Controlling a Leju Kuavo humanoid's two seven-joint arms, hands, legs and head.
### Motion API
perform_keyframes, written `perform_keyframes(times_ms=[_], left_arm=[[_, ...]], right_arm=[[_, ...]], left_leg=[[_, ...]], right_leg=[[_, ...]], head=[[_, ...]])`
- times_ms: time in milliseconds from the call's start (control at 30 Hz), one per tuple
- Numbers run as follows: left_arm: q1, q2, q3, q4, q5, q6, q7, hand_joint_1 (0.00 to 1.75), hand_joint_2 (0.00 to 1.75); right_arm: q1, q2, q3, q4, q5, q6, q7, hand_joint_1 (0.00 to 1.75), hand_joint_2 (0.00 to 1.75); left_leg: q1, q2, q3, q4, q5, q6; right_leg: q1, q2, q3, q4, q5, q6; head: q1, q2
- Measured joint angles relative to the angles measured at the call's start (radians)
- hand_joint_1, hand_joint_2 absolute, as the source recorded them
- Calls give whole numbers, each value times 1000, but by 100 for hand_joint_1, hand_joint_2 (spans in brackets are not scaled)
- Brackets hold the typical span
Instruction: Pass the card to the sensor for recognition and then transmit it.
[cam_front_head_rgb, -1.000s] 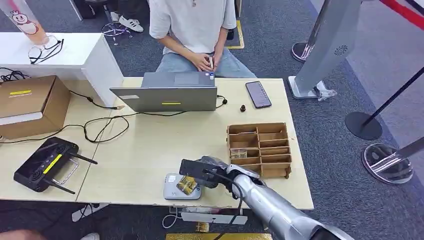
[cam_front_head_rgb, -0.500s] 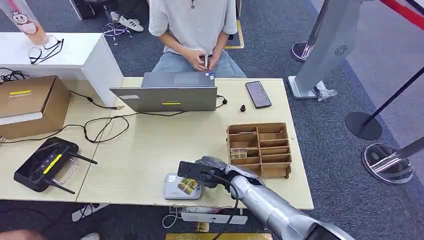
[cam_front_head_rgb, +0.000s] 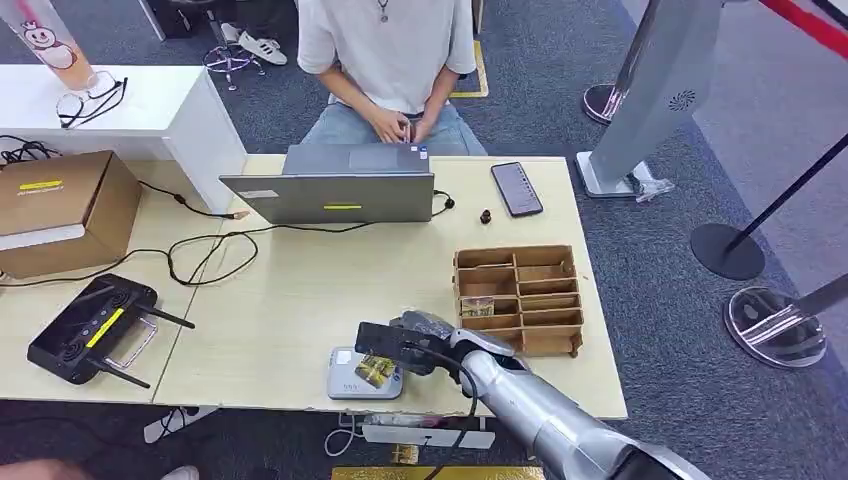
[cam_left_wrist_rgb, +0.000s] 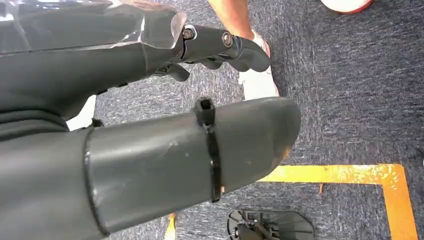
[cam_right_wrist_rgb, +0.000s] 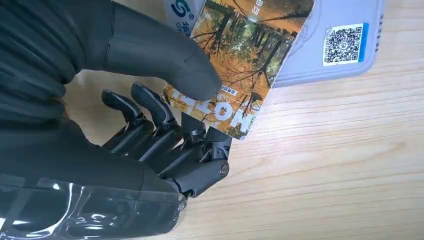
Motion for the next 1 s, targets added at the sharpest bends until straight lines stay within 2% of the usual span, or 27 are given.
perform_keyframes(times_ms=[300, 600, 767, 1000], left_arm=[[1, 0, 0, 0, 1, -1, 0, 0, 0], [2, 3, 0, 0, 16, 1, -5, 0, 0], [4, 4, 0, 0, 21, 3, -13, 0, 0], [7, 4, 0, 0, 33, 8, -25, 0, 0]], right_arm=[[1, -7, -3, -55, -51, 54, -47, 175, 175], [3, -47, -22, -220, -97, 62, -87, 175, 175], [13, -72, -42, -315, -105, 31, -111, 175, 175], [44, -109, -89, -464, -44, -83, -170, 175, 175]], left_leg=[[0, 0, 0, 0, 0, 0], [0, 0, 0, 0, 0, 0], [0, 0, 0, 0, 0, 0], [0, 0, 0, 0, 0, 0]], right_leg=[[0, 0, 0, 0, 0, 0], [0, 0, 0, 0, 0, 0], [0, 0, 0, 0, 0, 0], [0, 0, -1, 0, 0, 0]], head=[[0, 0], [0, 0], [0, 0], [0, 0]])
